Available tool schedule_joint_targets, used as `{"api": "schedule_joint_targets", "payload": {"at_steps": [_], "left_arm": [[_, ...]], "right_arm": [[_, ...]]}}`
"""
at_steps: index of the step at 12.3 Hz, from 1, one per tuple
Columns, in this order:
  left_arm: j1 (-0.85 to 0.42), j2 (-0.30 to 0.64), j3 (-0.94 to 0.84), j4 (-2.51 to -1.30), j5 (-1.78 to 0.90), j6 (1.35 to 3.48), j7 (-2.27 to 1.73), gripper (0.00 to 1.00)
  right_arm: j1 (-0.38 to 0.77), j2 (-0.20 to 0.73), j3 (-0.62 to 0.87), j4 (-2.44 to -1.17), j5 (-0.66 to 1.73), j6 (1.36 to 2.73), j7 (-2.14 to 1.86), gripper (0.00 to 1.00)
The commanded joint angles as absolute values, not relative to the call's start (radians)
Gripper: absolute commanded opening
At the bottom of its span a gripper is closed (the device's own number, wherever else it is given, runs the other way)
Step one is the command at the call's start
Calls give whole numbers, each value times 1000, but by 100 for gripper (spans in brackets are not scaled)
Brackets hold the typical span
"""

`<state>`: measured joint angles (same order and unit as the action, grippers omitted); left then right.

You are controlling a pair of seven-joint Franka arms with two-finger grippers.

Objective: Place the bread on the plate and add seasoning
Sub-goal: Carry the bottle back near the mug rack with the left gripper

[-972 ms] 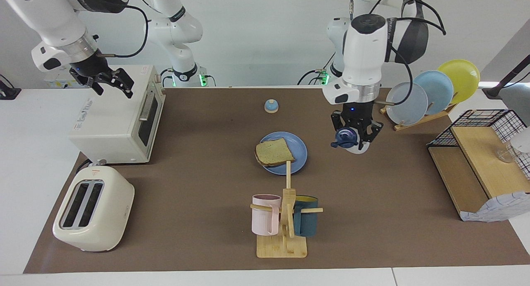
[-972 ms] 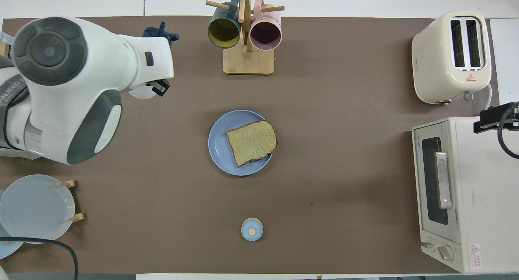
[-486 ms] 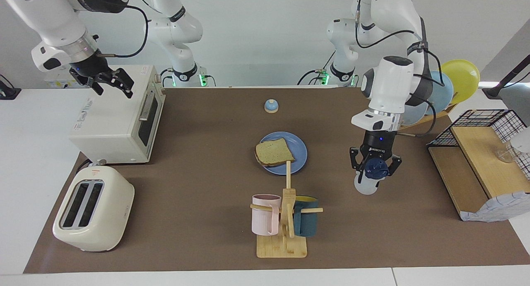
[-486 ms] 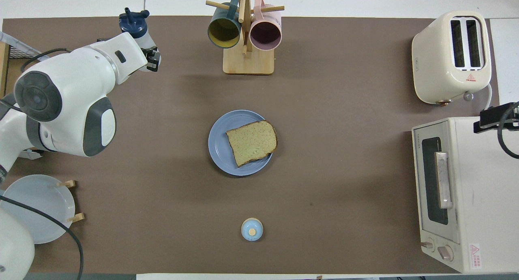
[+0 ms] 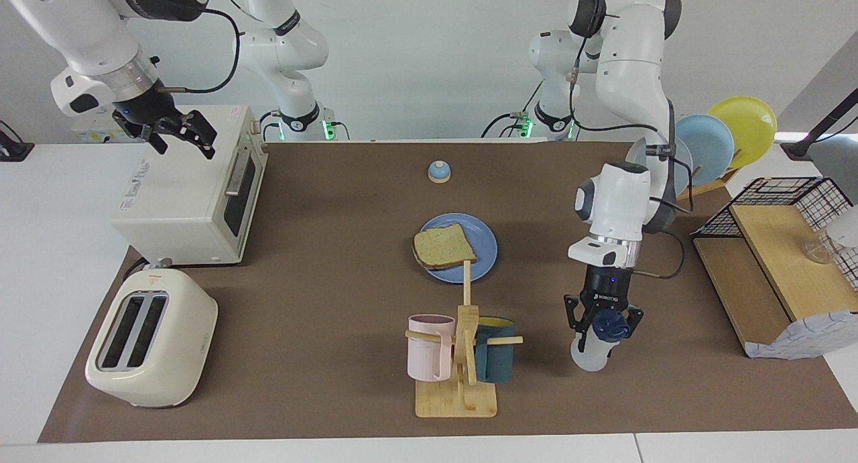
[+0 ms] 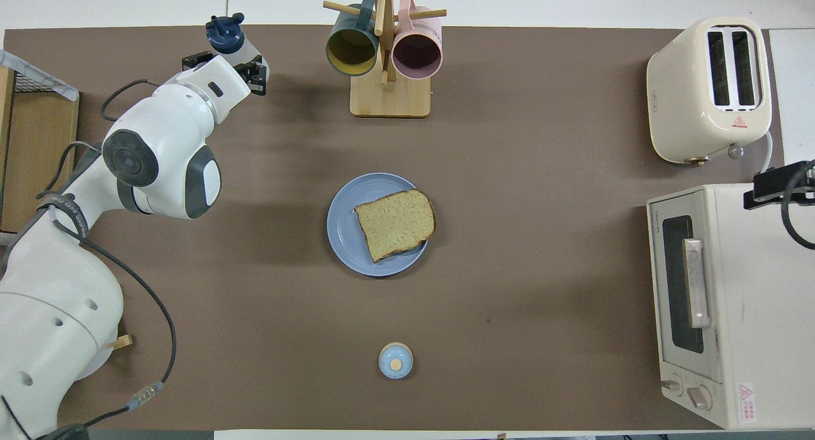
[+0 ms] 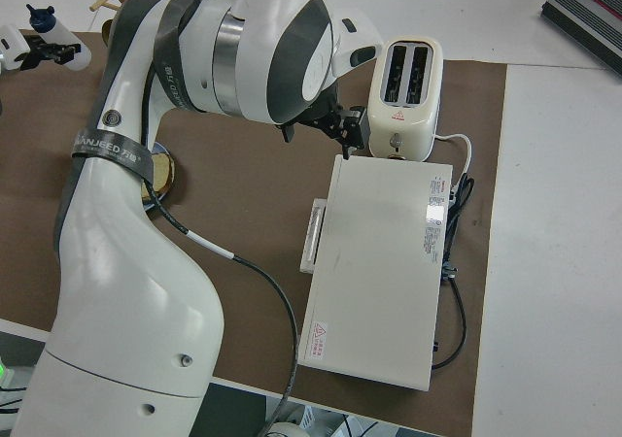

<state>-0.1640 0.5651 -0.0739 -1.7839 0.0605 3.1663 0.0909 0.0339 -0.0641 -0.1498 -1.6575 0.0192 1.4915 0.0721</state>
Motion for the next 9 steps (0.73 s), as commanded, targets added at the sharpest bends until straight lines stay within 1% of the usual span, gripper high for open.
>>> {"api": "schedule_joint_targets", "payload": {"at_steps": [1,9], "left_arm": [[-153,637,-81,-1713,61,3191,84,0],[-137,640,-94,-1776,49,3180,69,0]], "right_arm": [[32,-77,-149,-1672,18,1488,64,100],[32,-77,-149,-1672,18,1488,64,100]]}}
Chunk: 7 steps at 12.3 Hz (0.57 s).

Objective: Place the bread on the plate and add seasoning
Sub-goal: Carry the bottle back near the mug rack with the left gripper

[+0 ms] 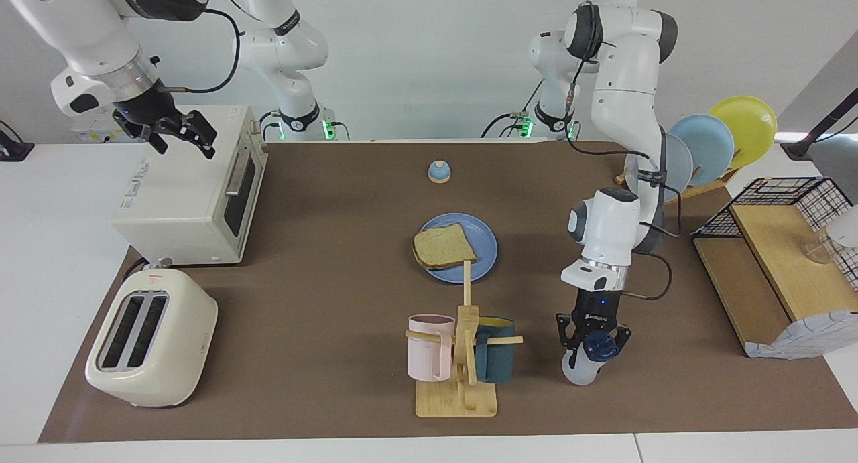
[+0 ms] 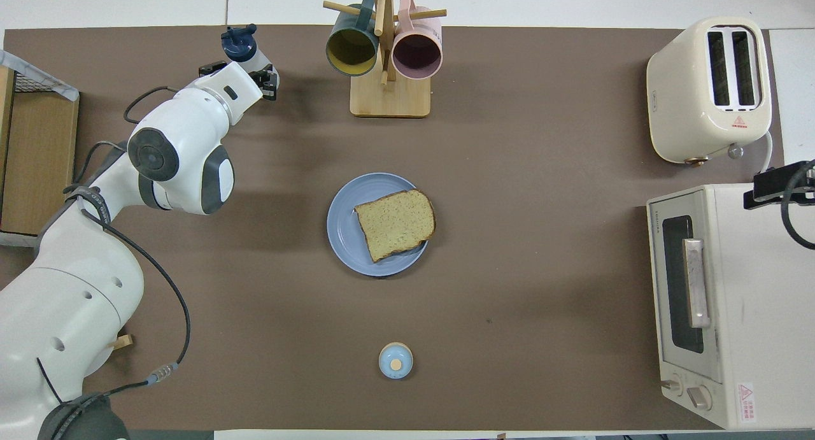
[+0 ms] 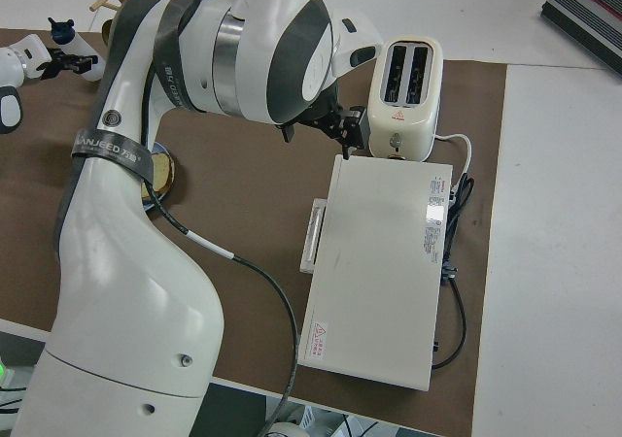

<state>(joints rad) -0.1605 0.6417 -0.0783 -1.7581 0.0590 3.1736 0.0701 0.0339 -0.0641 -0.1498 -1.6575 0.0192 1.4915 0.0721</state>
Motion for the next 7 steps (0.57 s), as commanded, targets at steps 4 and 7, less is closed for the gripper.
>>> {"api": "schedule_joint_targets", "payload": {"at_steps": [4,7], "left_arm": [[-135,635,-94,-1801,48,3180,63,48],[-124,634,-95,-1809,48,3177,49,100]], "right_arm": [[32,-77,-149,-1672,17,1488,64,100],[32,-77,-149,-1672,18,1488,64,100]]}}
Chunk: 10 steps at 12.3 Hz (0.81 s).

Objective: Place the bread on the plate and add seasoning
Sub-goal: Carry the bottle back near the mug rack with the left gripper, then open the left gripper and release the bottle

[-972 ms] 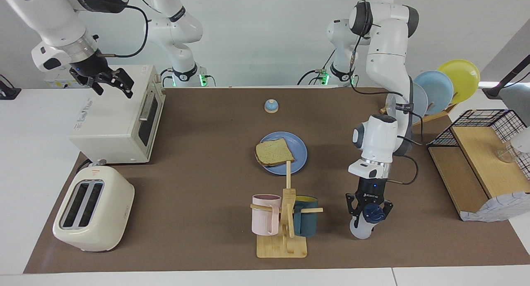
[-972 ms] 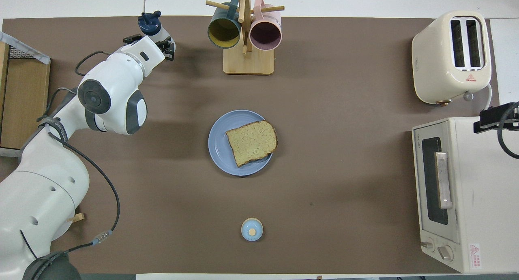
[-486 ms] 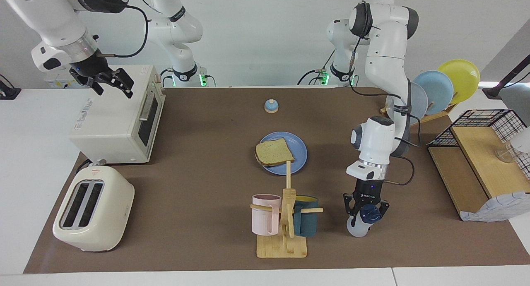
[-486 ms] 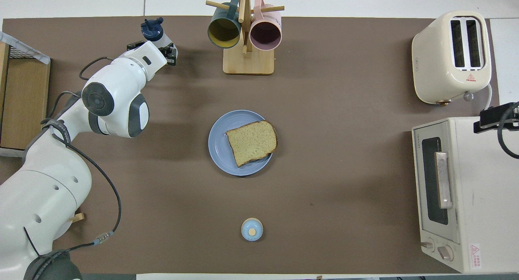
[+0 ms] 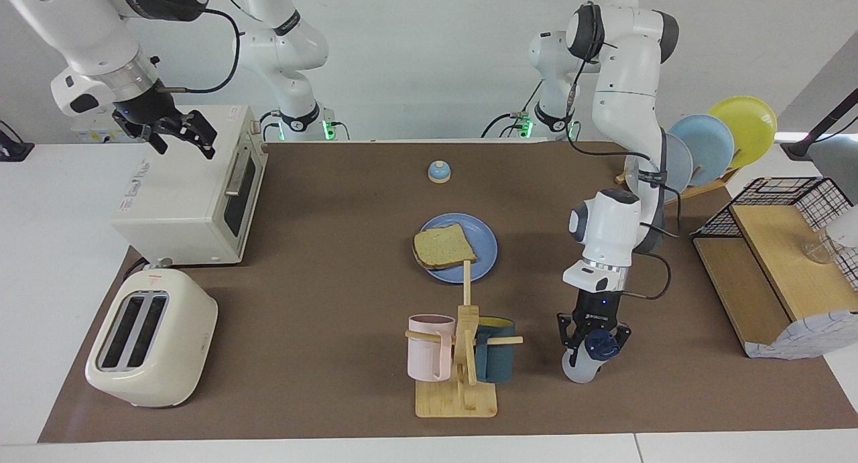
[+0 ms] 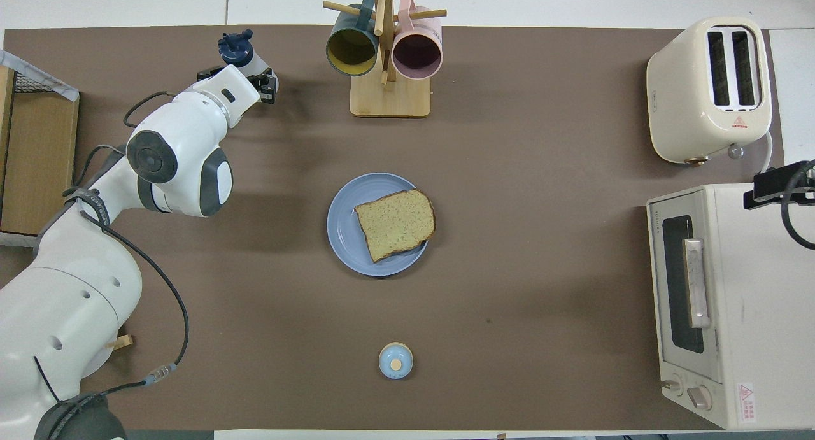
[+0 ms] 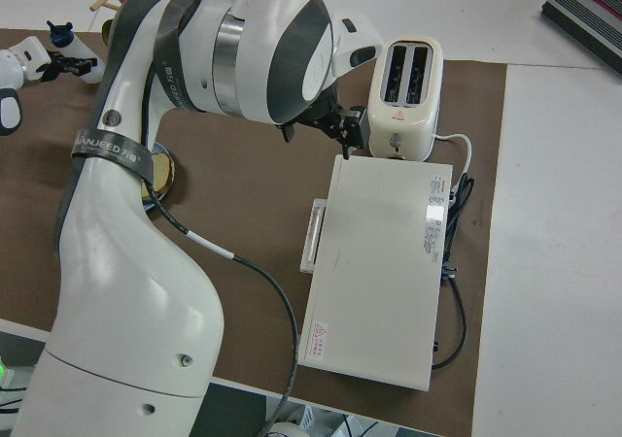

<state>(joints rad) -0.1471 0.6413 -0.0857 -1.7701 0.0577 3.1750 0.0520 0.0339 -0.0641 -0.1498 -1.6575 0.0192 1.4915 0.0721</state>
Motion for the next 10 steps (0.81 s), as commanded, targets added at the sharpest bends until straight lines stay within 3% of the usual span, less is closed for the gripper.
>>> {"api": "schedule_joint_targets", "payload": {"at_steps": [1,5,7,10], "left_arm": [[-123,634,-97,-1809,48,3175,48,100],[-123,615,-97,-1865,48,3186,37,100],[-127,531,-95,-1968,46,3178,25,100],[-138,321,-95,-2124,46,3037,29,100]], "right_arm": [[32,-77,-149,-1672,18,1489,64,100],[32,-77,-149,-1672,18,1488,64,100],[32,-77,-149,-1672,17,1489,64,100],[32,-77,-149,-1672,17,1489,64,100]]}}
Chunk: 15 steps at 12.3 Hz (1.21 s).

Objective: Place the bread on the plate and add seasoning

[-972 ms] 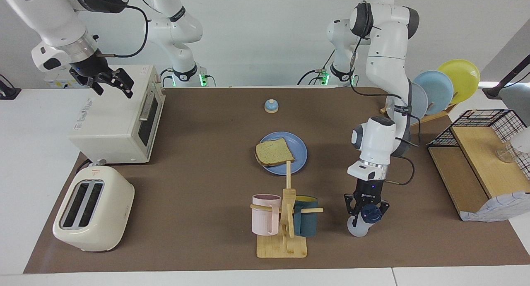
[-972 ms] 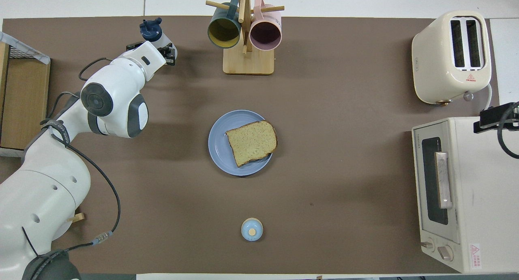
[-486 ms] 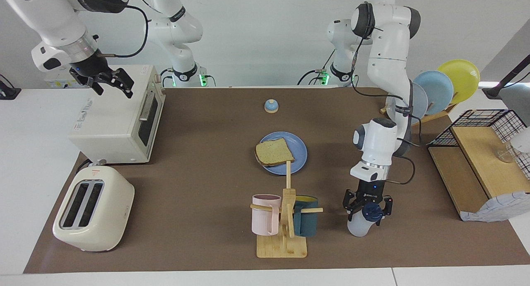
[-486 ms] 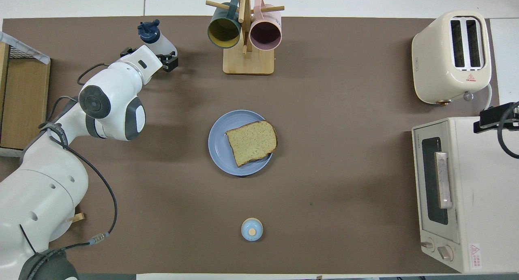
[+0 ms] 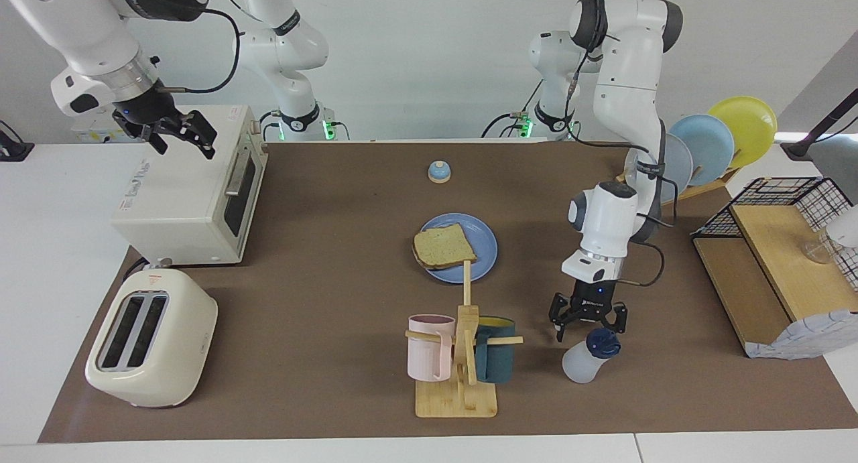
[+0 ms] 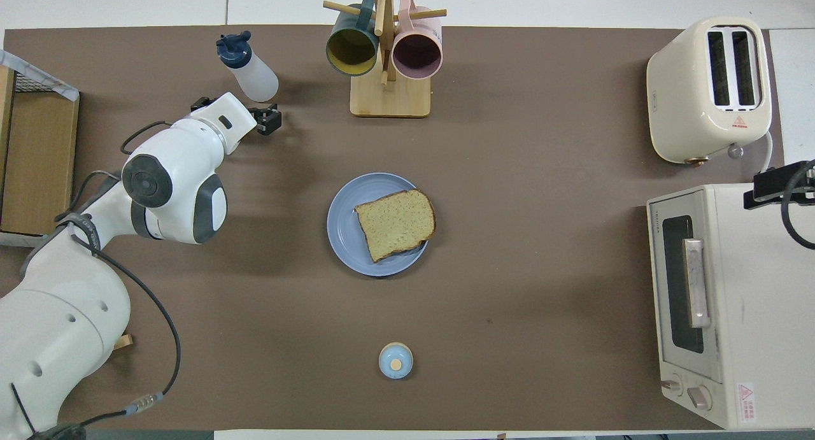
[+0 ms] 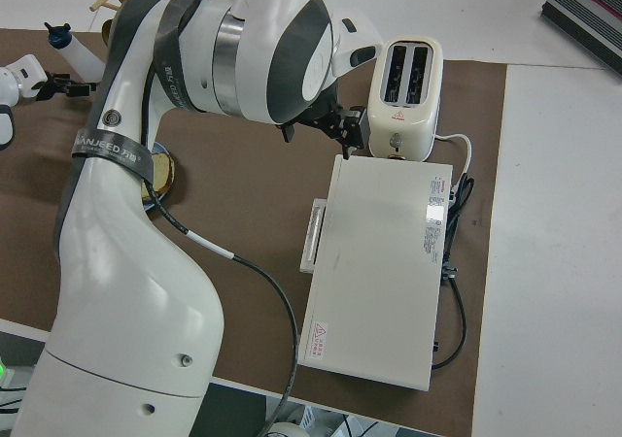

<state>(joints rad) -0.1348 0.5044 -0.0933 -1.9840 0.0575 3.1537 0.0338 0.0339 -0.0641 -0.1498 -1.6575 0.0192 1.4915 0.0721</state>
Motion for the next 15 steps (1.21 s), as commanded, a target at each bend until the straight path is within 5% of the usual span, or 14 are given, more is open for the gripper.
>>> {"api": "schedule_joint_targets", "payload": {"at_steps": [1,4,10,15], "left_arm": [[-149,261,-95,-2120,46,2911,25,100],[-225,155,-95,-2059,46,2649,-79,100],[-233,120,-87,-1579,45,1828,-77,100],[-198,2,-81,-1615,8,1758,-55,100]], "right_arm": [[32,-77,-149,-1672,18,1488,63,100],[32,-77,-149,-1672,18,1488,63,100],[32,-77,-149,-1672,18,1489,64,100],[32,-77,-147,-1672,18,1488,63,100]]}}
